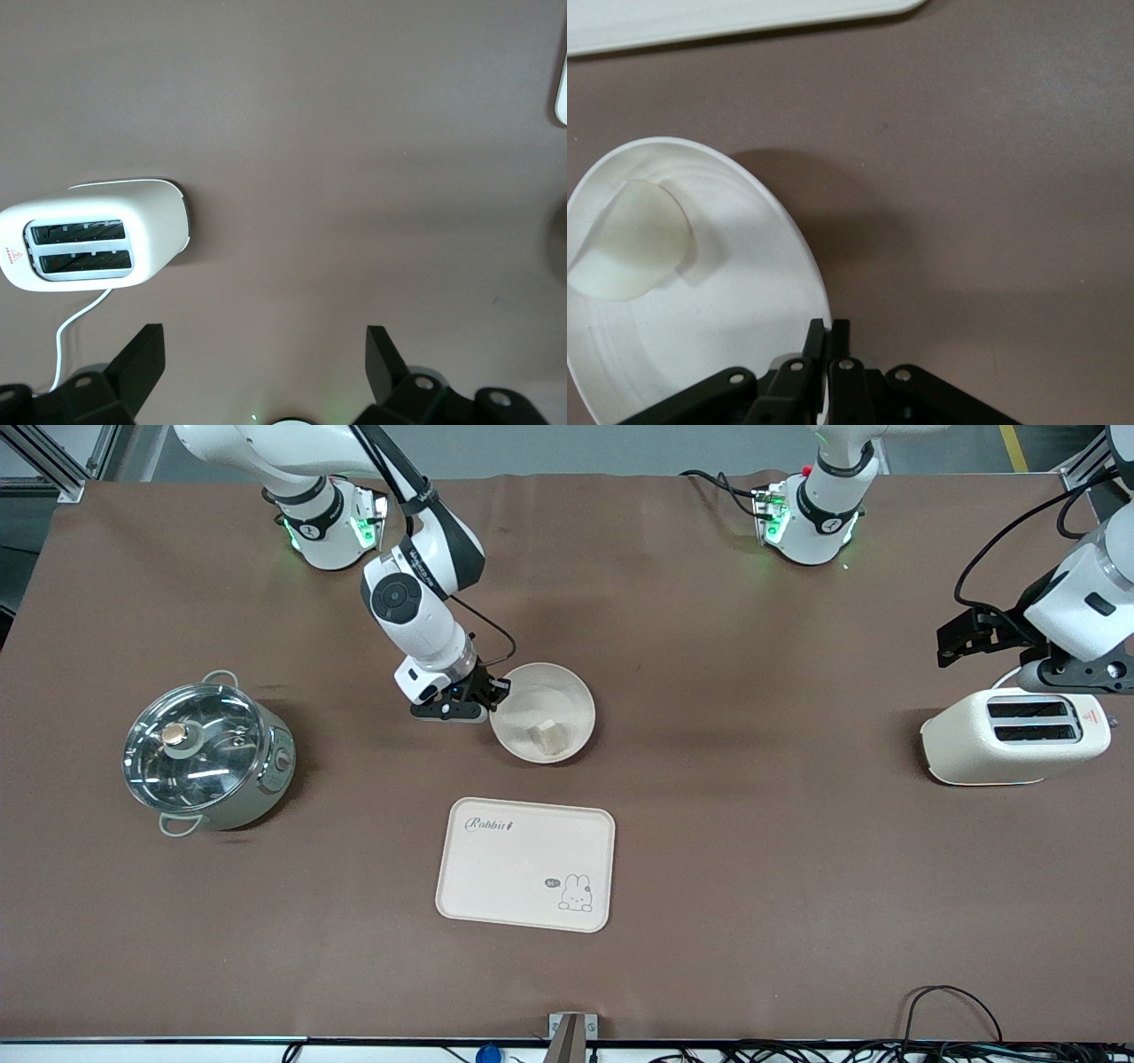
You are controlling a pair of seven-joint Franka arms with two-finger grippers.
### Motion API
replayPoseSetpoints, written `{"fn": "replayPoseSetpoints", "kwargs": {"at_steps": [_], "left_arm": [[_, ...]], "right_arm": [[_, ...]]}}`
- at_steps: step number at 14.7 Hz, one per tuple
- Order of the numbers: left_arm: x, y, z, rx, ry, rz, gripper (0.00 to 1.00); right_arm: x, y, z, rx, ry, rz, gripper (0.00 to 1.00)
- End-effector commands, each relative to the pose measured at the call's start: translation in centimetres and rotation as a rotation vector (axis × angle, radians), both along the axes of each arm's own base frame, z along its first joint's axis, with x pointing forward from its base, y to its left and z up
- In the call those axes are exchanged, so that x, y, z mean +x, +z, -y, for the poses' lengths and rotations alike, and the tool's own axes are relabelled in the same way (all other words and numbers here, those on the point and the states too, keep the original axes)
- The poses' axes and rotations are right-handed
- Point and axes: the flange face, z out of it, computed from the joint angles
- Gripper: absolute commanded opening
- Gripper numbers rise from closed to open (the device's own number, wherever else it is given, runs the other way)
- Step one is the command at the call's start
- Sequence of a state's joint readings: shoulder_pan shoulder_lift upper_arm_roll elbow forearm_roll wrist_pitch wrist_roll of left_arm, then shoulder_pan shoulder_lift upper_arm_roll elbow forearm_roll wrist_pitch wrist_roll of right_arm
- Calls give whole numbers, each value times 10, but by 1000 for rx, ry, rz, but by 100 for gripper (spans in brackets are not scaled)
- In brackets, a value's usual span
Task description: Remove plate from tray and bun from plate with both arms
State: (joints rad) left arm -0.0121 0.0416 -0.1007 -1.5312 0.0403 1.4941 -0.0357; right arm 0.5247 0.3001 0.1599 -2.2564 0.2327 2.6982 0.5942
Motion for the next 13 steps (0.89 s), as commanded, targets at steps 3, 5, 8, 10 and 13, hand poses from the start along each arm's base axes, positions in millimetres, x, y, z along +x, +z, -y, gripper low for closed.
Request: {"fn": "replayPoseSetpoints", "kwargs": {"at_steps": [3, 5, 8, 10, 13], "left_arm": [[4, 7, -4, -8, 11, 29, 100], [4, 8, -4, -12, 12, 30, 100], [8, 1, -5, -4, 12, 22, 100], [12, -3, -4, -6, 10, 29, 100], [20, -13, 3, -13, 0, 27, 100]], "right_arm": [[-7, -9, 1, 15, 1, 27, 3], [-8, -15, 2, 8, 11, 21, 3], [-8, -27, 3, 4, 8, 16, 4], [-8, -32, 4, 1, 5, 12, 21], [-2, -32, 12, -2, -11, 5, 58]]}}
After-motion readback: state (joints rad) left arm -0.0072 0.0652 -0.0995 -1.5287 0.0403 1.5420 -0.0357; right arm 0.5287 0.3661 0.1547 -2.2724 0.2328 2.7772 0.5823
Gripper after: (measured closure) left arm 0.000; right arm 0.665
